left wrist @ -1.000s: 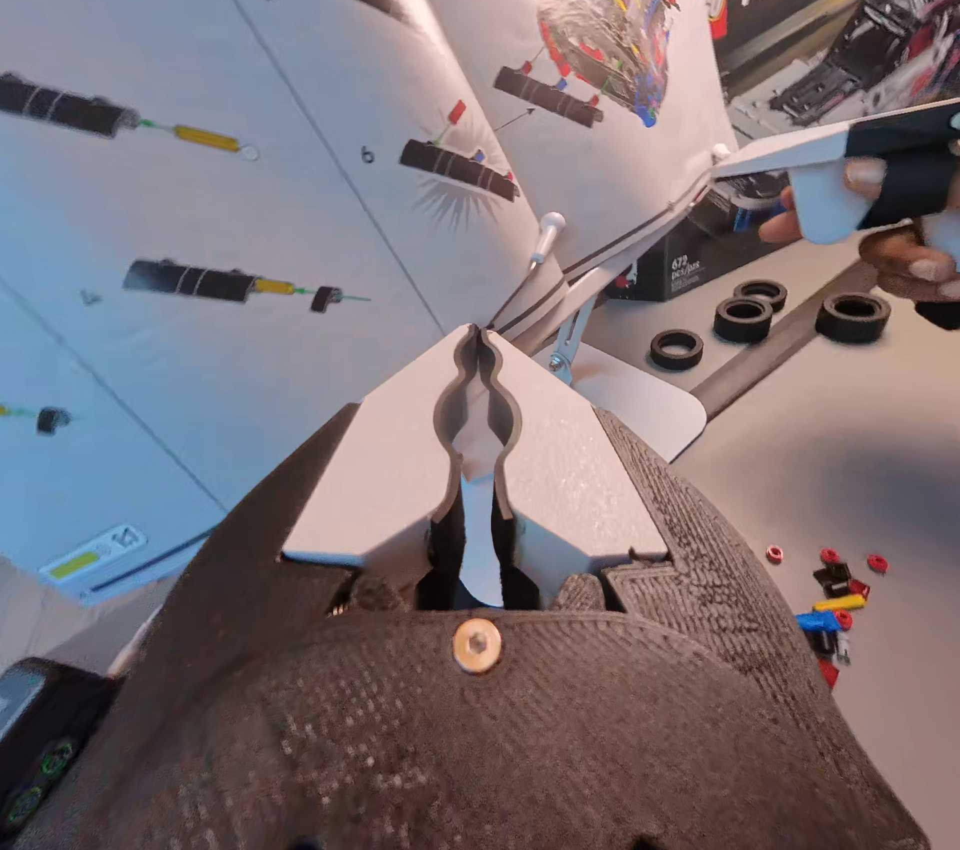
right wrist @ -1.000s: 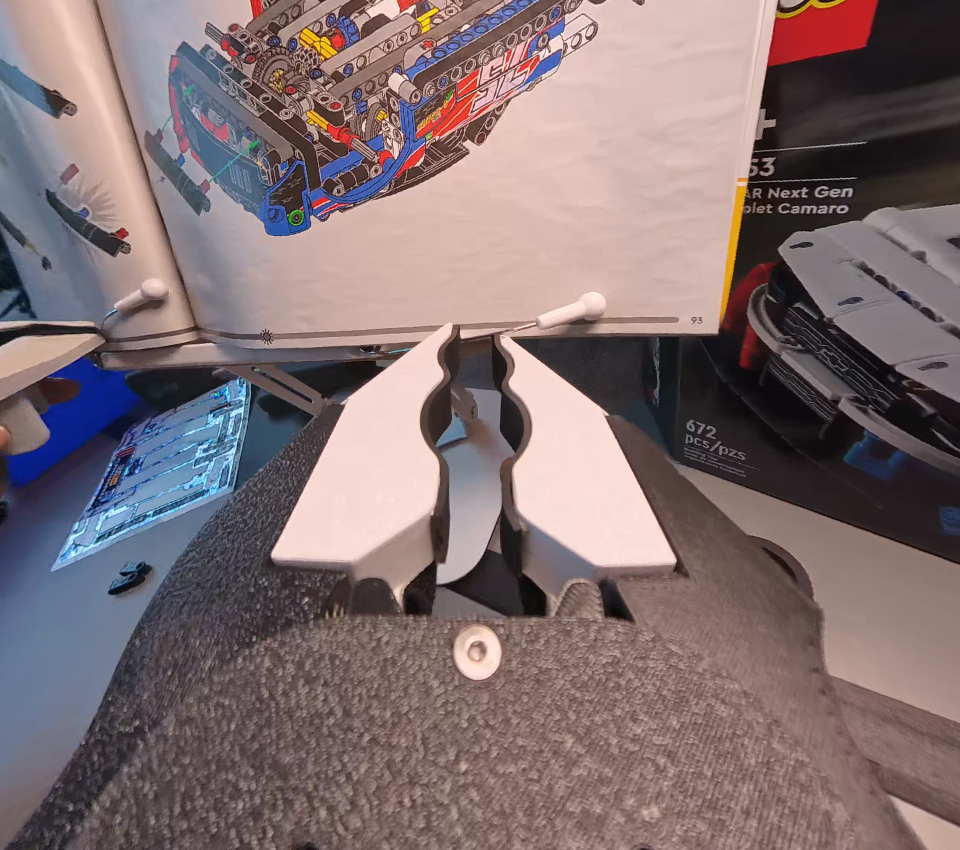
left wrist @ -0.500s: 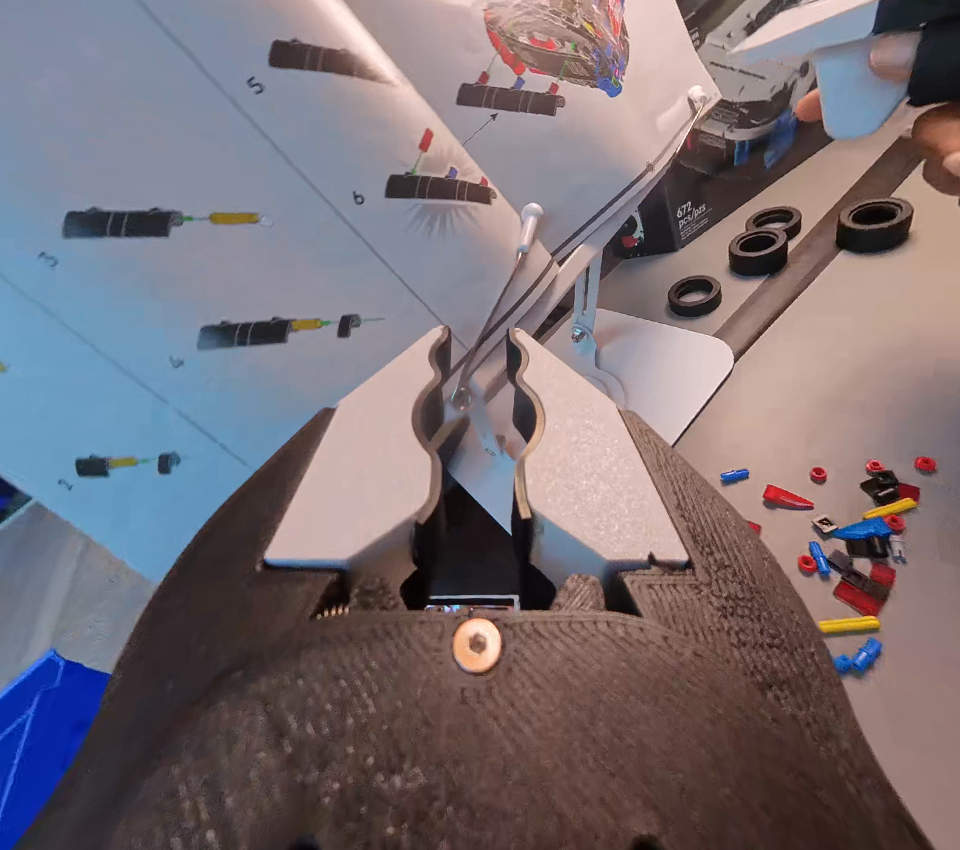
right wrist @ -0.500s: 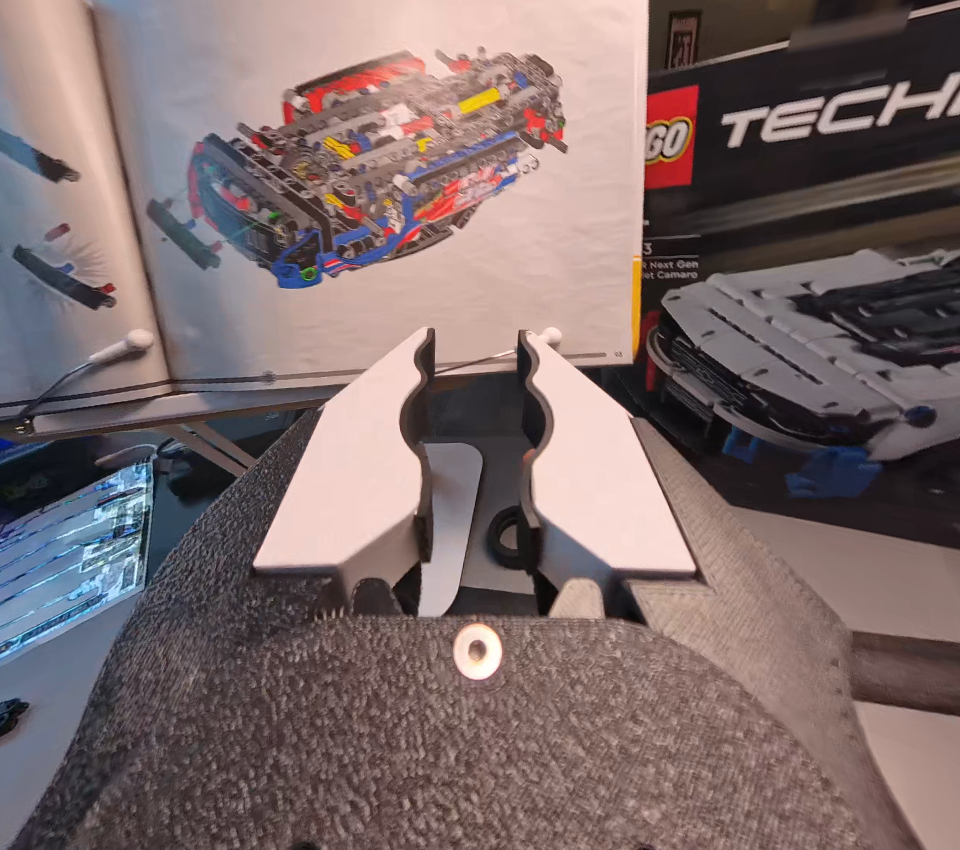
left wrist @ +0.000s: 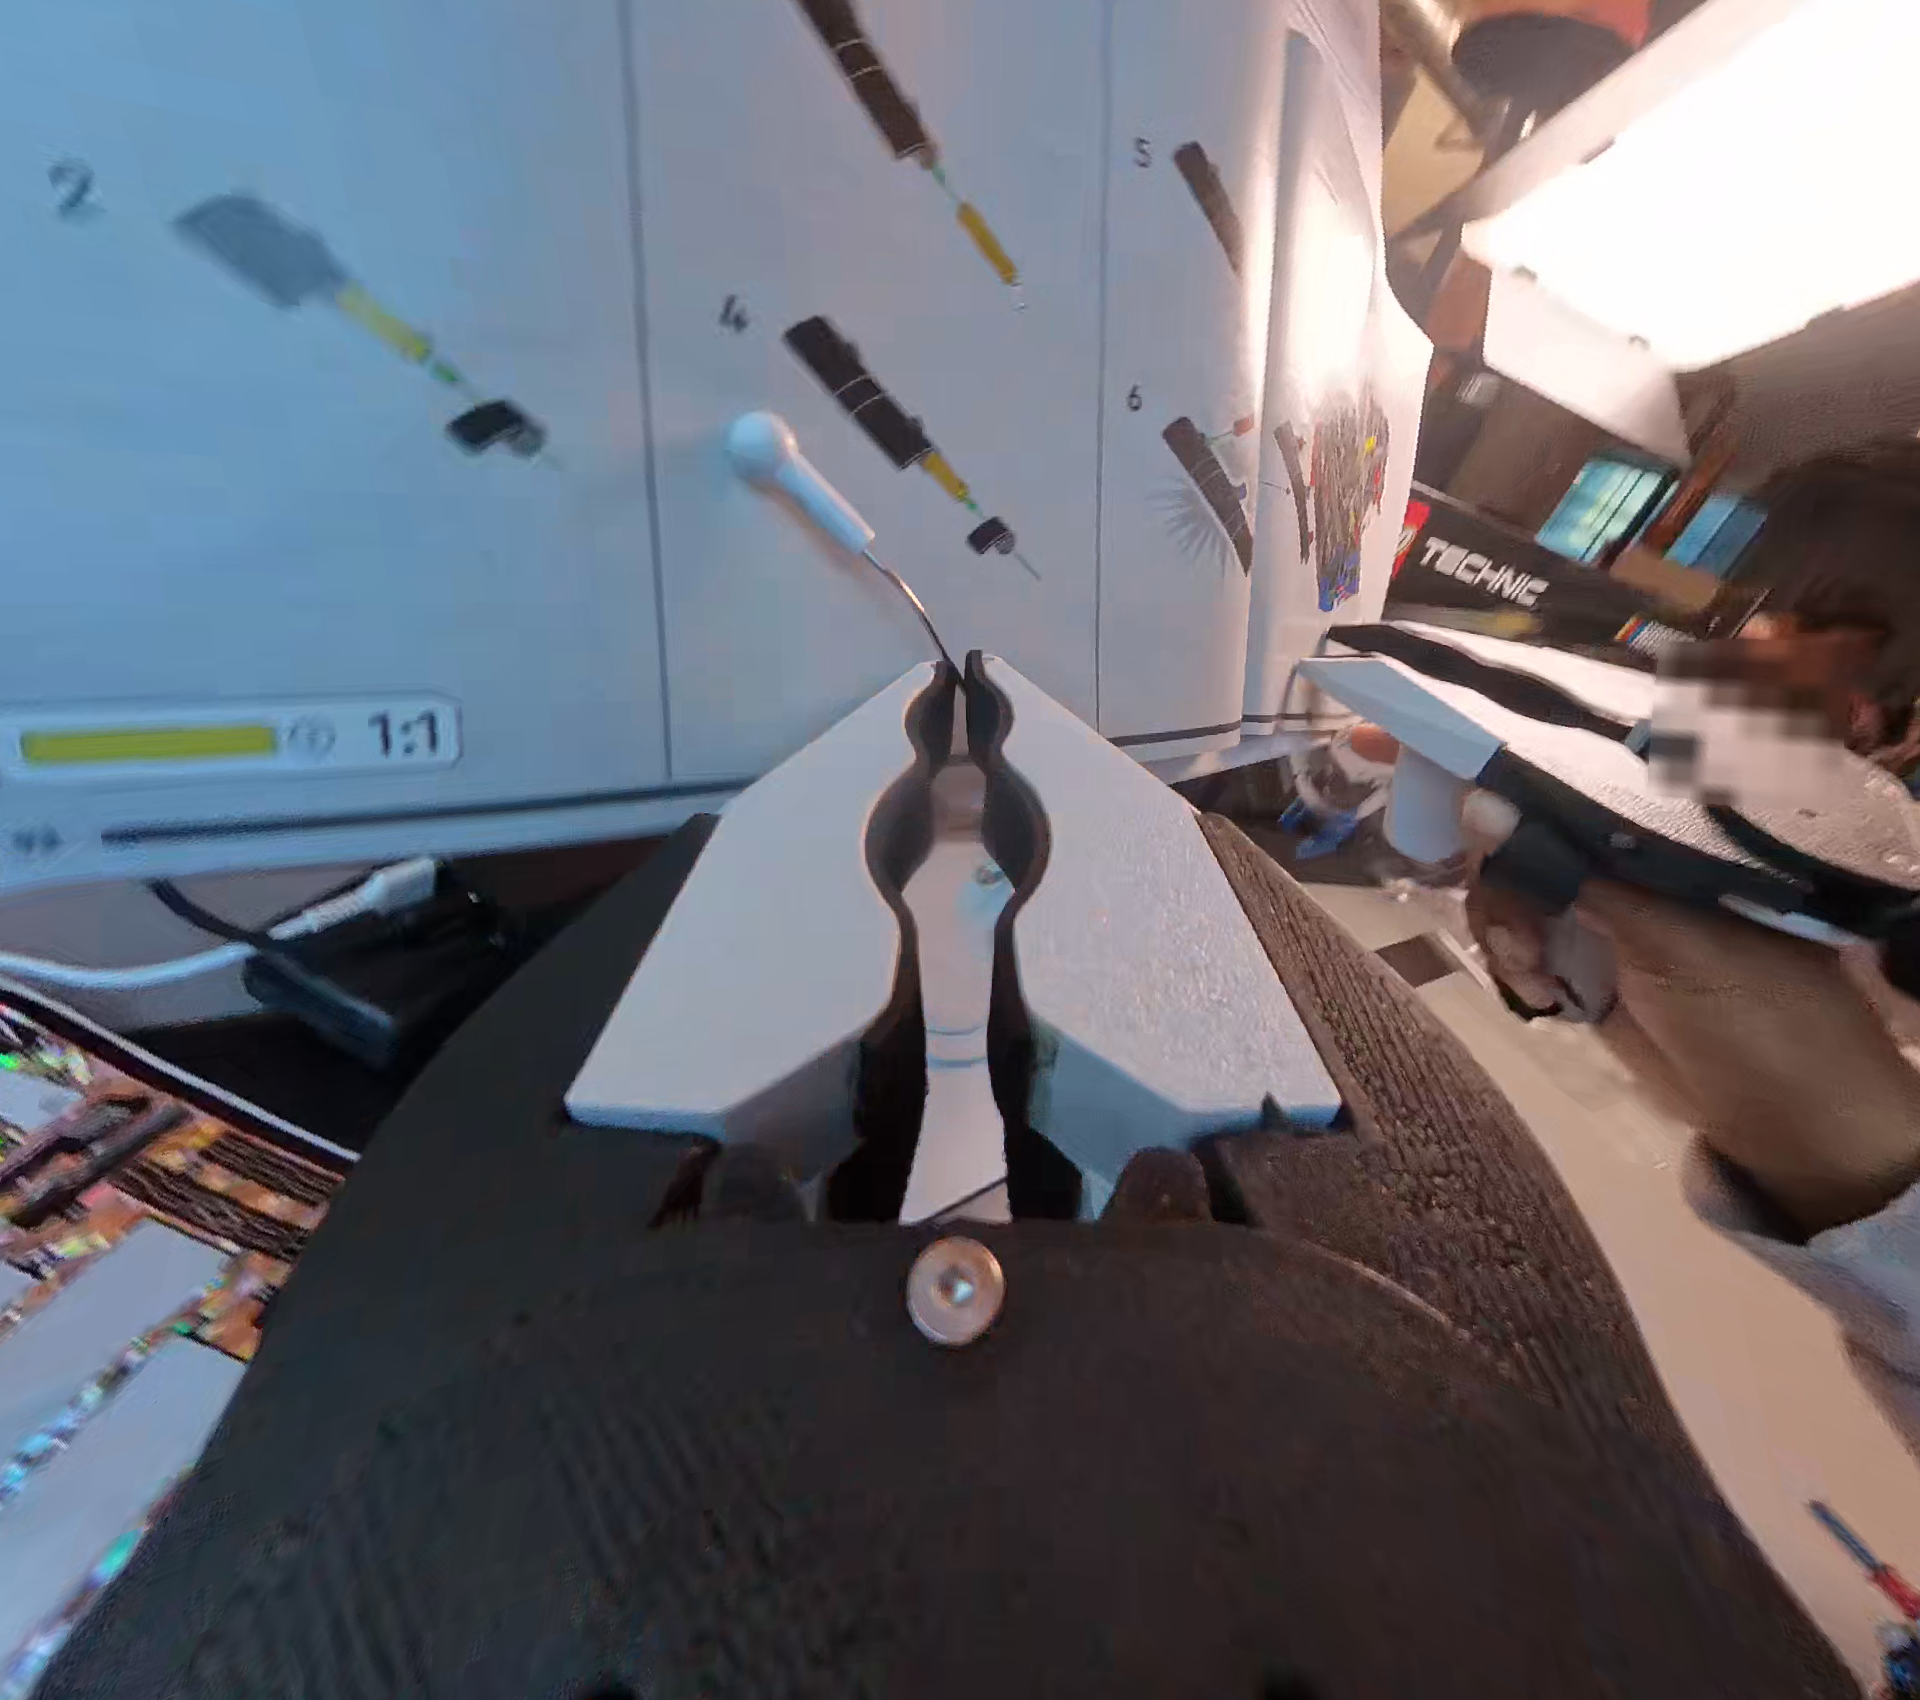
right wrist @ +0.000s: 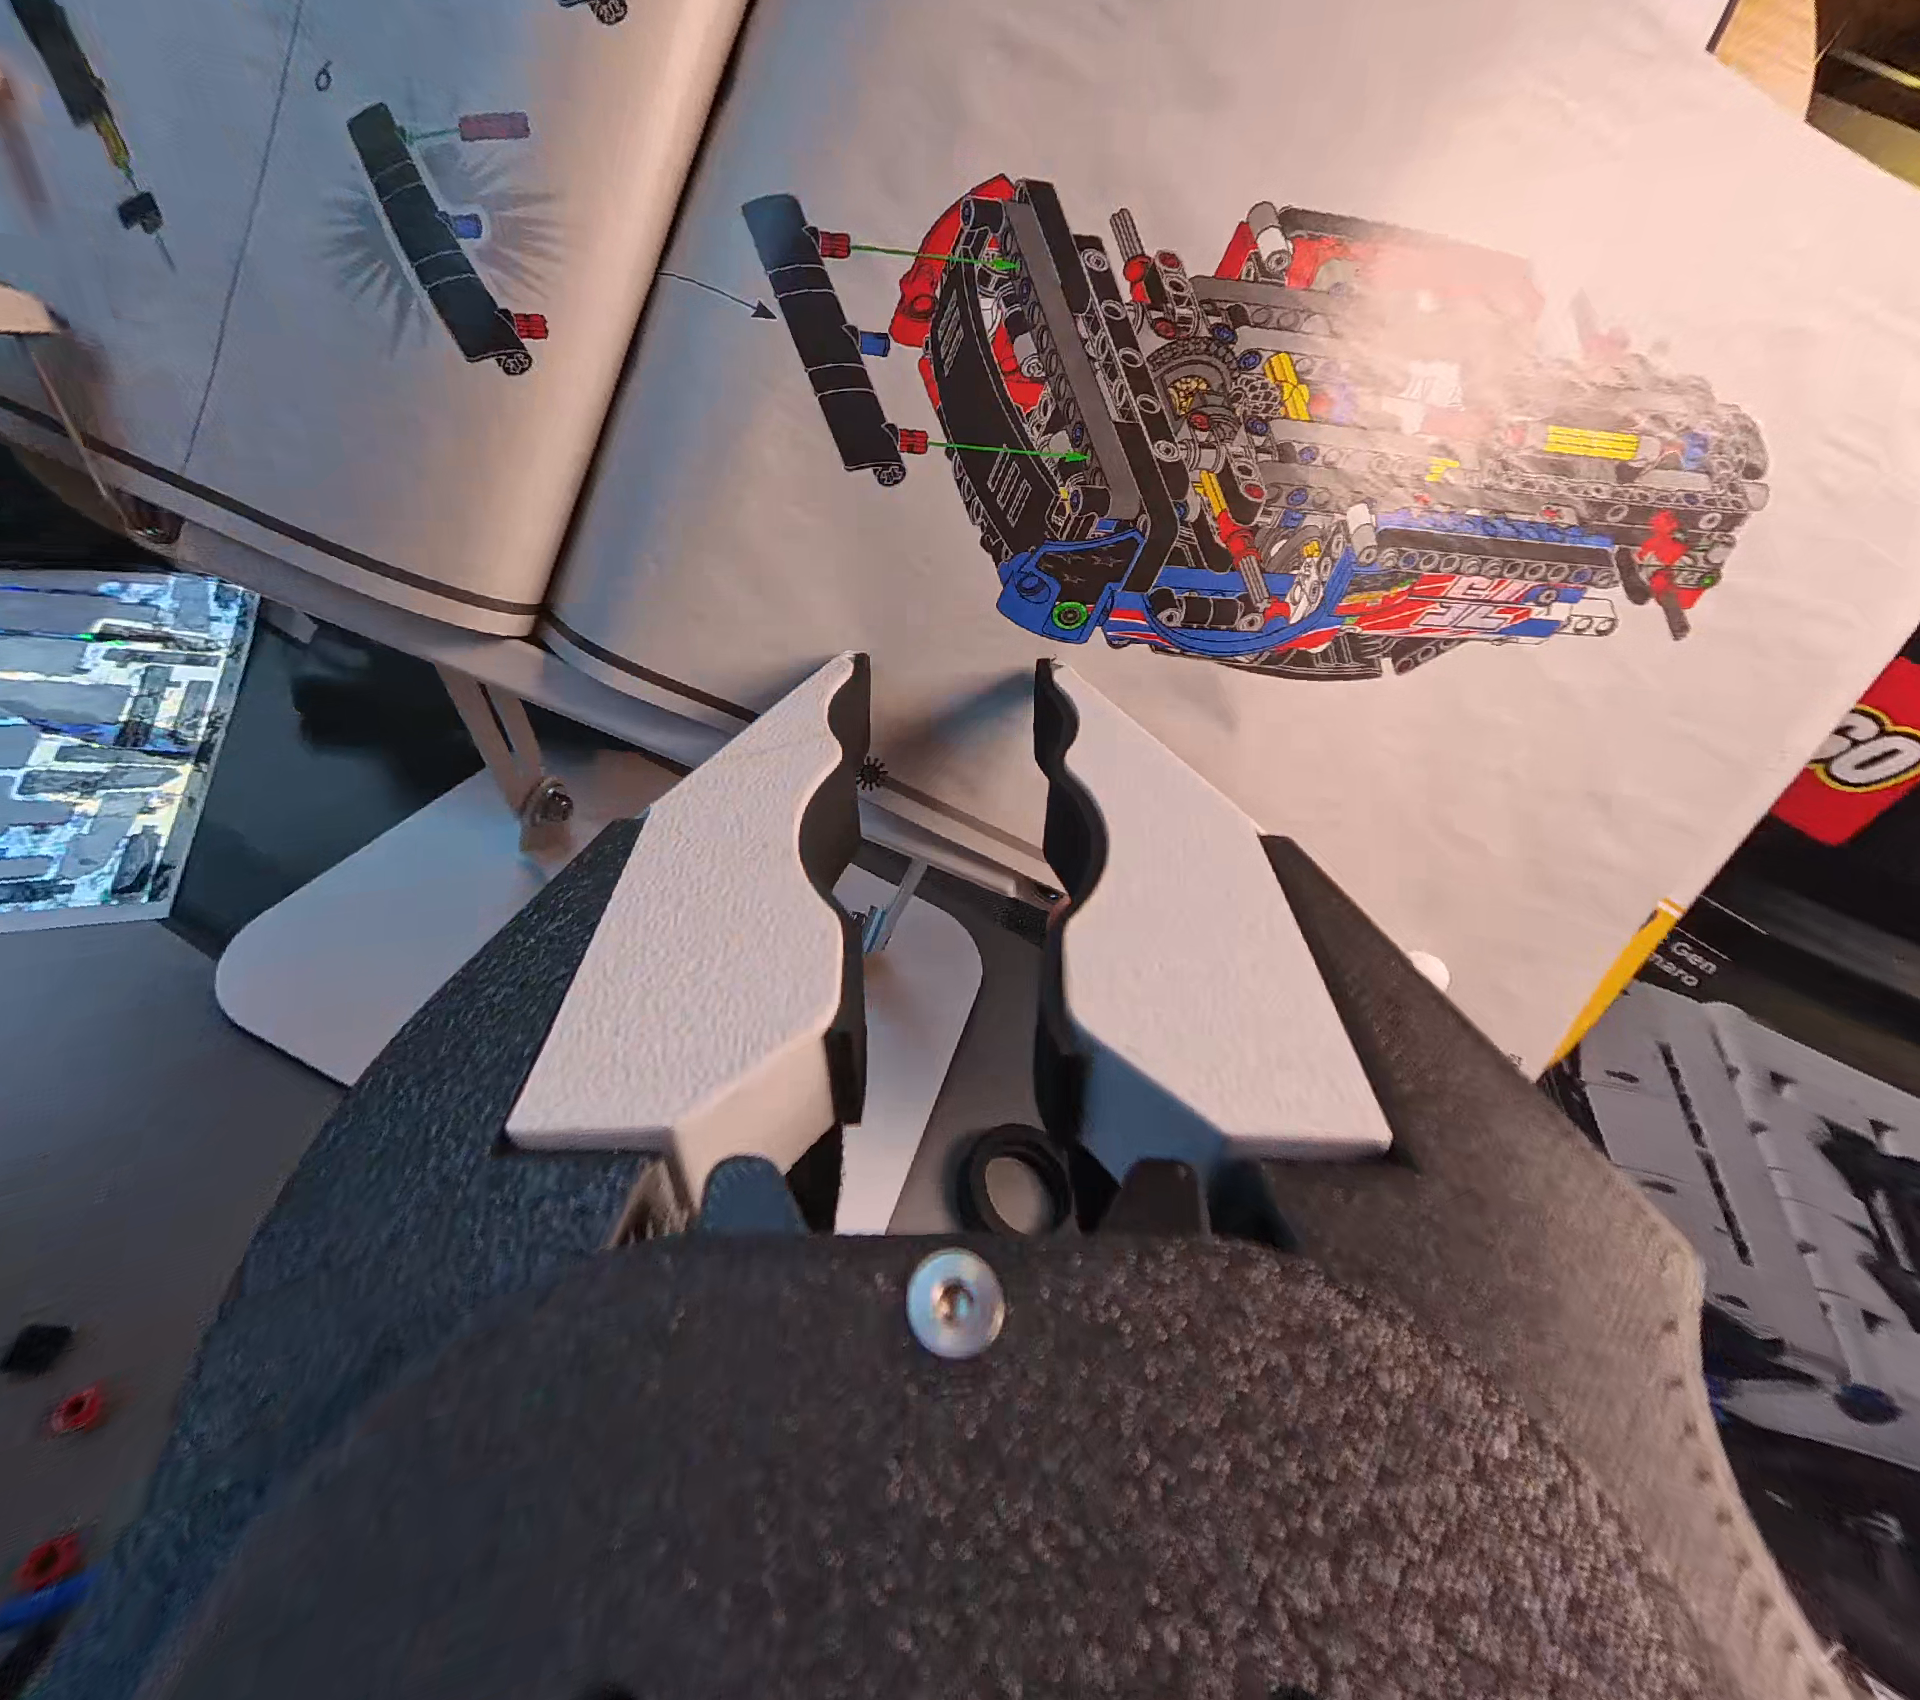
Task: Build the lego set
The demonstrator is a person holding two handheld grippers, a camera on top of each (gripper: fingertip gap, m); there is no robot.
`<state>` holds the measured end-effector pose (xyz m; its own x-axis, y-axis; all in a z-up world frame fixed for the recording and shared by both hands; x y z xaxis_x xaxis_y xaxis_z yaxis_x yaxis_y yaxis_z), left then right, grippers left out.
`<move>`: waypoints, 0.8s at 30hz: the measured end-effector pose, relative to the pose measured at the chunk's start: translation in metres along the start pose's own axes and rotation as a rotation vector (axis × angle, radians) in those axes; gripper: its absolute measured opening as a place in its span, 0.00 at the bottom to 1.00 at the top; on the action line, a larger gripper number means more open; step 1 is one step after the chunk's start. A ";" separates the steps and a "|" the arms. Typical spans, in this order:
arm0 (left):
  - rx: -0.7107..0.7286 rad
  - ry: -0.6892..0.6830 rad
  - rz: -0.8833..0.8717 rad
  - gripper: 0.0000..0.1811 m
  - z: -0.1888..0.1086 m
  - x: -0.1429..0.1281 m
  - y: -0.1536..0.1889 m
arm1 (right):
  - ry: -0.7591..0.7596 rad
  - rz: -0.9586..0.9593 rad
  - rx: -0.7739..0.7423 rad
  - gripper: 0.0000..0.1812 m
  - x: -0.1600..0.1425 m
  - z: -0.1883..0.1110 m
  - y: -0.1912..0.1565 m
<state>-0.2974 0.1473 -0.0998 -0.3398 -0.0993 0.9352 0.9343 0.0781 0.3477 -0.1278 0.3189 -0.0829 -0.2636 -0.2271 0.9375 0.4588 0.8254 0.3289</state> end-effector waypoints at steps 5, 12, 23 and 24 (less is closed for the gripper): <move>-0.075 0.052 -0.587 0.00 -0.015 -0.037 -0.011 | 0.069 -0.029 0.004 0.16 -0.005 0.000 0.001; -0.155 -0.048 -0.441 0.00 -0.033 -0.016 0.051 | 0.021 0.014 0.088 0.17 0.001 -0.005 0.006; 0.128 -0.338 0.643 0.00 0.062 0.004 0.083 | -0.090 0.376 0.124 0.24 -0.055 -0.017 0.051; 0.125 -0.330 0.666 0.00 0.066 0.005 0.084 | -0.120 0.395 0.143 0.25 -0.061 -0.017 0.053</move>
<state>-0.2281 0.2188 -0.0612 0.2601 0.3090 0.9148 0.9408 0.1321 -0.3122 -0.0730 0.3674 -0.1208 -0.1925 0.1751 0.9655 0.4241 0.9022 -0.0790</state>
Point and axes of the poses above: each gripper's, where its closed fingertips meet, z out along the fingers, x out of its top, y = z × x across the jaws, the point moved 7 cm from there along -z, back along the fingers, and after that the axes turned 3 degrees about -y, right-handed, at the moved point
